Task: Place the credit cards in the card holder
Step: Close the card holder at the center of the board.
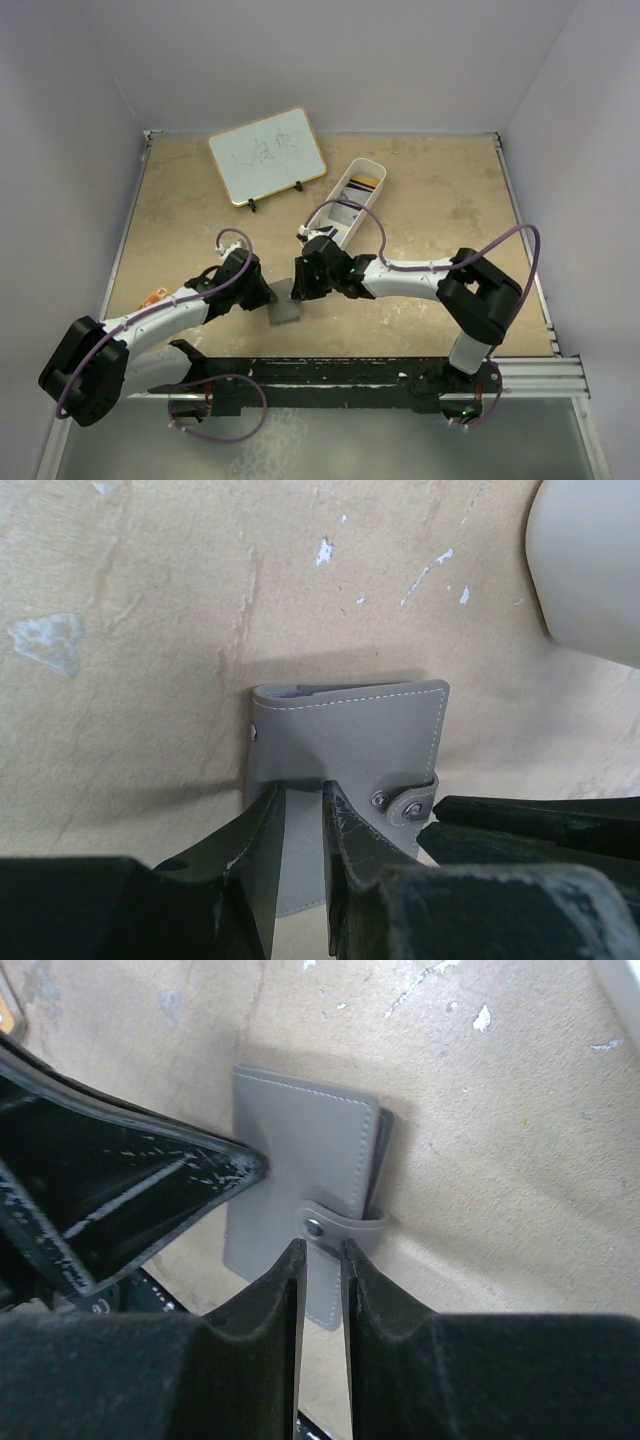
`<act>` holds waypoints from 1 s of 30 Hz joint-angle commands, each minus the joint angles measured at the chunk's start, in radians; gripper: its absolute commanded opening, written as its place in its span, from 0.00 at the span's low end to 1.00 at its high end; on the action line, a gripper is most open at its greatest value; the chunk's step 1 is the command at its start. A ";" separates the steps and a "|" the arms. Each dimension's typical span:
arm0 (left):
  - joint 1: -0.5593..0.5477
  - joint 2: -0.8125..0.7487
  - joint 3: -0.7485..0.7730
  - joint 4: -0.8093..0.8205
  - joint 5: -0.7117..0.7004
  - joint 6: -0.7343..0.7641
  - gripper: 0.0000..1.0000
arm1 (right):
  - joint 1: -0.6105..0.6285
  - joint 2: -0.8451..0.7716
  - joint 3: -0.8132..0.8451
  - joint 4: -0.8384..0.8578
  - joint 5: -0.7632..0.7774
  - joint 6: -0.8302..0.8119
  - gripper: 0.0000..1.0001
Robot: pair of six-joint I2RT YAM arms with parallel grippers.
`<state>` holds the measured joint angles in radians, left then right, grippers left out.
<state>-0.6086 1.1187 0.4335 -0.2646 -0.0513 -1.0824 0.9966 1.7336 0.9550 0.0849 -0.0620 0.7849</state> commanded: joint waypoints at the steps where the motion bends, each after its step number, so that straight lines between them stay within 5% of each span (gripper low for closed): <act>1: -0.005 0.013 -0.024 -0.015 0.047 -0.016 0.19 | 0.004 -0.071 0.047 -0.023 0.039 -0.030 0.23; 30: -0.005 0.023 -0.003 -0.025 0.049 -0.014 0.19 | 0.007 0.043 0.039 0.024 -0.013 0.008 0.22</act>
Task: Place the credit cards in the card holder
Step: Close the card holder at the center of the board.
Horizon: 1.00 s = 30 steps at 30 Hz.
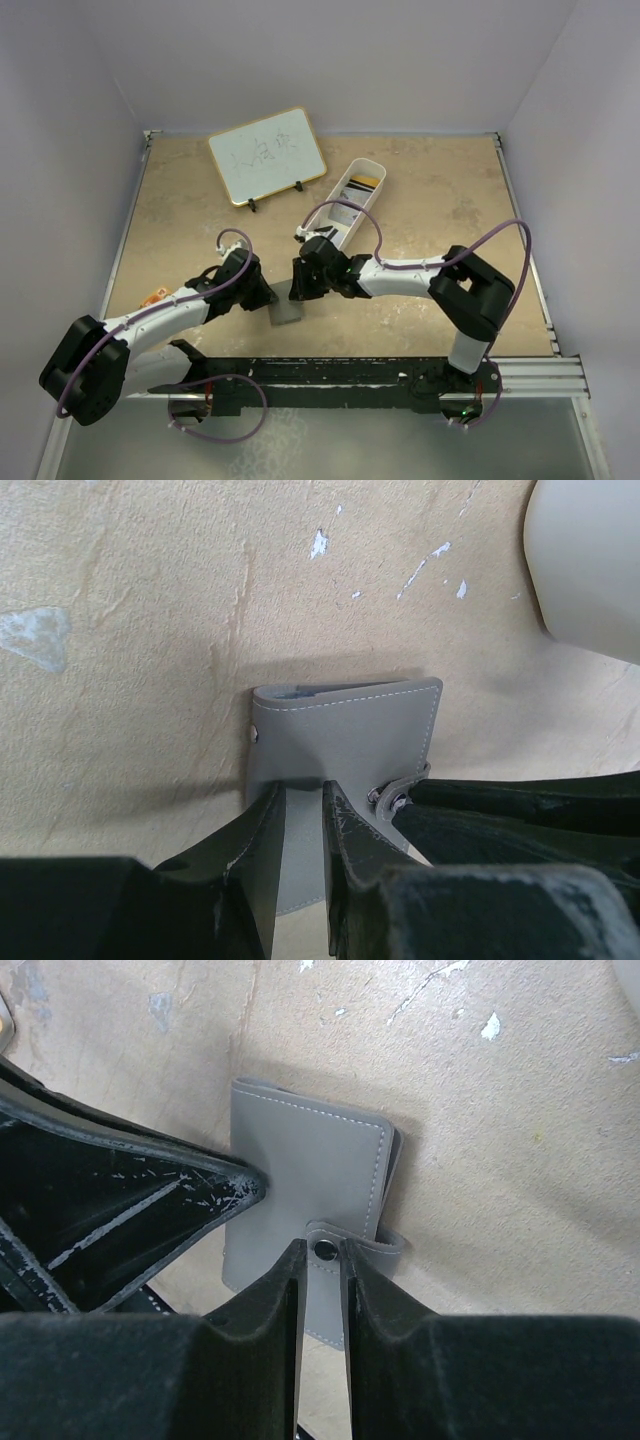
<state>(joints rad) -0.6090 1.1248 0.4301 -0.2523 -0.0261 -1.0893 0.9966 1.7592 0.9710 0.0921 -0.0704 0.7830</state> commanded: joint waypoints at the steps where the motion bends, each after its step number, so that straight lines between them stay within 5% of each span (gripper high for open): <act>1: -0.005 0.016 0.001 -0.037 0.025 -0.007 0.19 | 0.007 0.020 0.022 0.021 -0.006 0.013 0.21; 15: -0.005 0.028 -0.007 -0.006 0.040 -0.015 0.19 | 0.018 0.041 0.018 0.064 -0.029 0.033 0.18; 30: -0.005 0.028 -0.010 -0.011 0.034 -0.017 0.19 | 0.054 0.051 0.047 -0.070 0.021 -0.039 0.11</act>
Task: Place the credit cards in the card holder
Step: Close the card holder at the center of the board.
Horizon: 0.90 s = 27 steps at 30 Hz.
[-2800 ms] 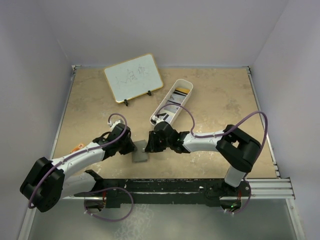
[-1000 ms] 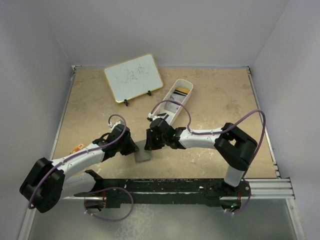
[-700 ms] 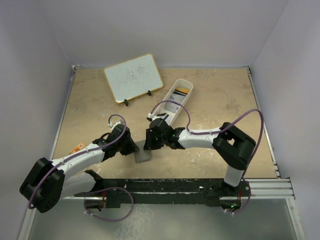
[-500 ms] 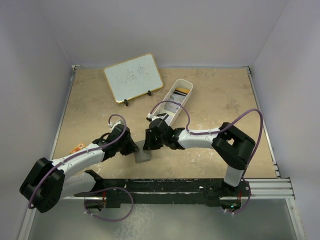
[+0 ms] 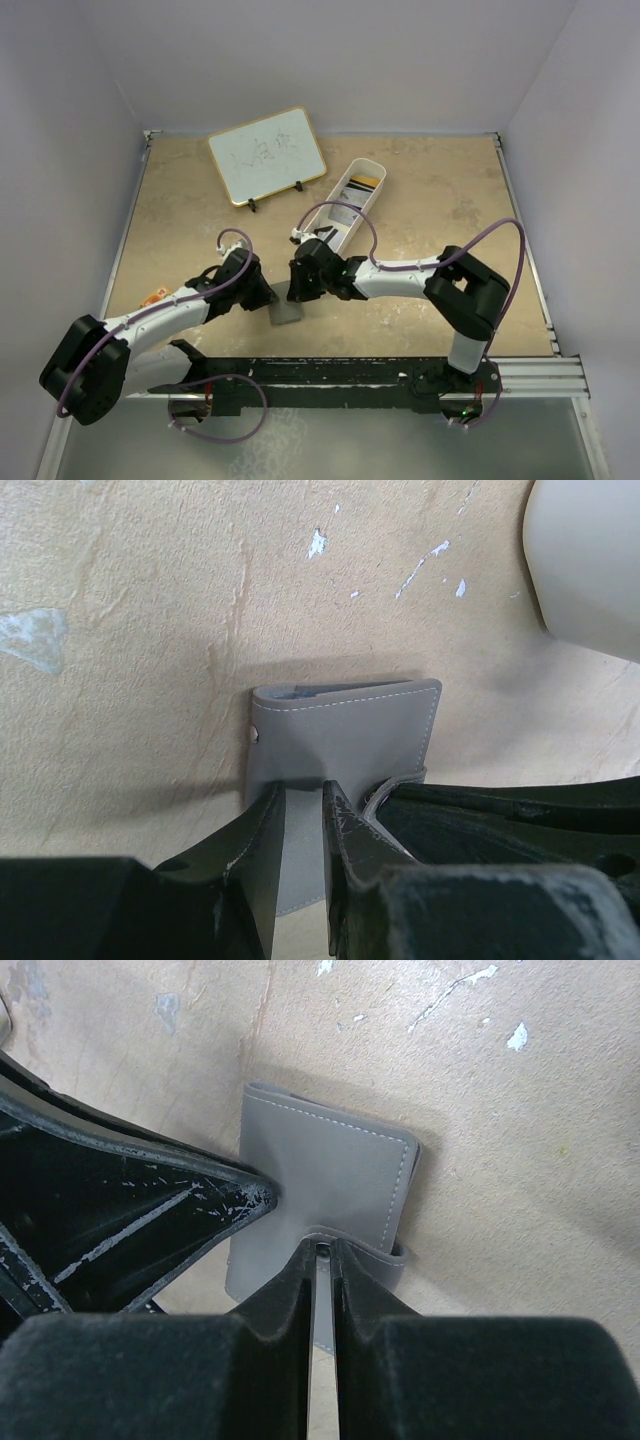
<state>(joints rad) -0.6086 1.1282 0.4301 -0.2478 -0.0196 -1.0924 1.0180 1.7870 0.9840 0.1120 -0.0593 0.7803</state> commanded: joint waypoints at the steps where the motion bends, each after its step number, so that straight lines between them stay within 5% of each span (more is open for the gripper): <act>1: -0.005 0.023 -0.009 -0.015 0.027 -0.015 0.19 | 0.035 0.030 0.041 -0.103 0.015 -0.045 0.11; 27: -0.004 -0.040 -0.022 -0.017 0.001 -0.062 0.25 | 0.124 0.159 0.106 -0.336 0.194 -0.161 0.07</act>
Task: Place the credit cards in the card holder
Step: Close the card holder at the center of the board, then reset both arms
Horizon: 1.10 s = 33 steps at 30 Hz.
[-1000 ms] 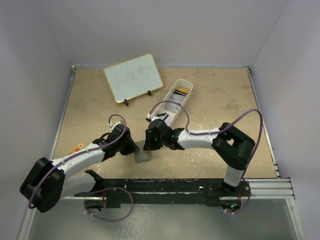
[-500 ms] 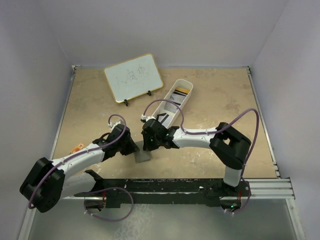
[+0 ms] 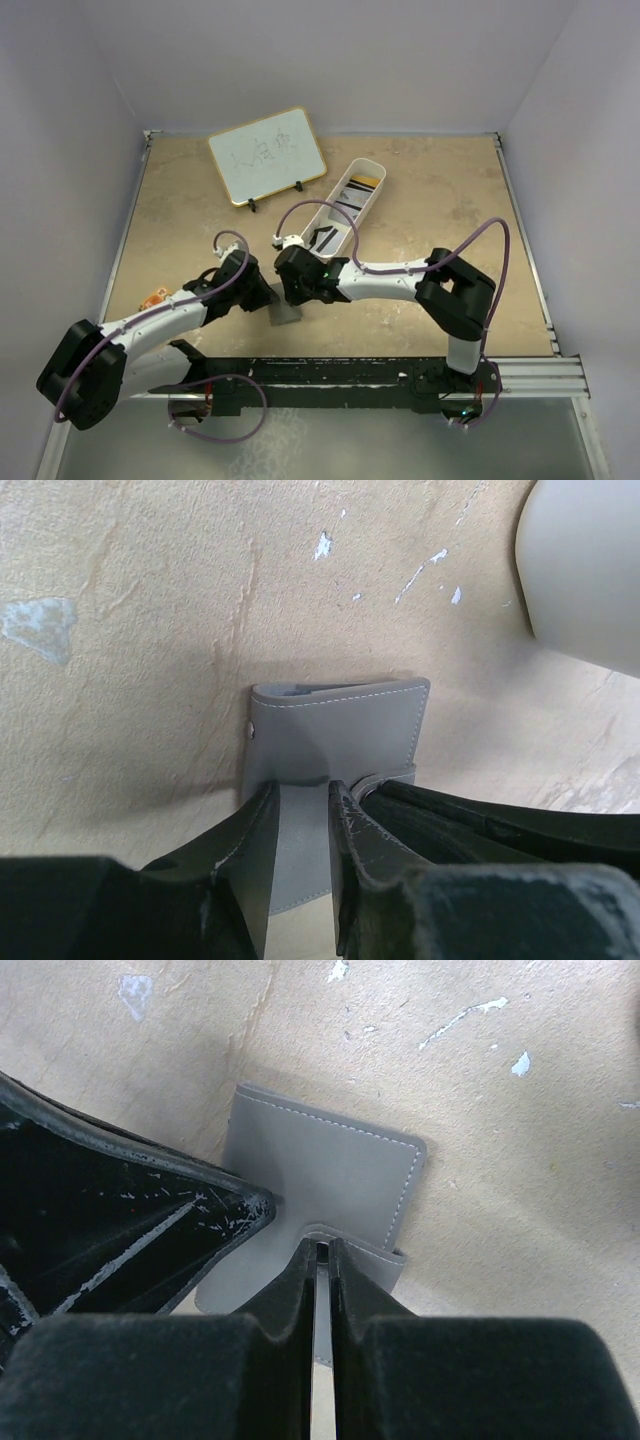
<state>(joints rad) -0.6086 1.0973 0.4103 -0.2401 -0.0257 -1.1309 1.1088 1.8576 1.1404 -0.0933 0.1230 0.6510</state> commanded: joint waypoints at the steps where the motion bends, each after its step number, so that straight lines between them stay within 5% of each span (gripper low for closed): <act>1: -0.005 -0.020 0.010 -0.041 -0.007 -0.022 0.27 | 0.029 0.069 -0.040 -0.113 0.014 -0.052 0.09; 7: -0.005 -0.227 0.157 -0.232 -0.190 0.003 0.50 | -0.004 -0.058 0.189 -0.213 0.042 -0.120 0.27; 13: -0.005 -0.310 0.434 -0.449 -0.385 0.134 0.56 | -0.071 -0.262 0.193 -0.259 0.088 -0.124 0.51; 19: -0.005 -0.300 0.667 -0.539 -0.406 0.307 0.59 | -0.151 -0.536 0.089 -0.295 0.151 -0.143 0.99; 26: -0.005 -0.383 0.690 -0.406 -0.258 0.360 0.62 | -0.153 -0.787 -0.026 -0.304 0.191 -0.077 1.00; 33: -0.005 -0.389 0.662 -0.450 -0.260 0.375 0.65 | -0.153 -0.923 -0.153 -0.275 0.202 0.041 1.00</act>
<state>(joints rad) -0.6117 0.7101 1.0817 -0.6994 -0.3119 -0.7982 0.9512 0.9913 1.0401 -0.3904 0.2882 0.6106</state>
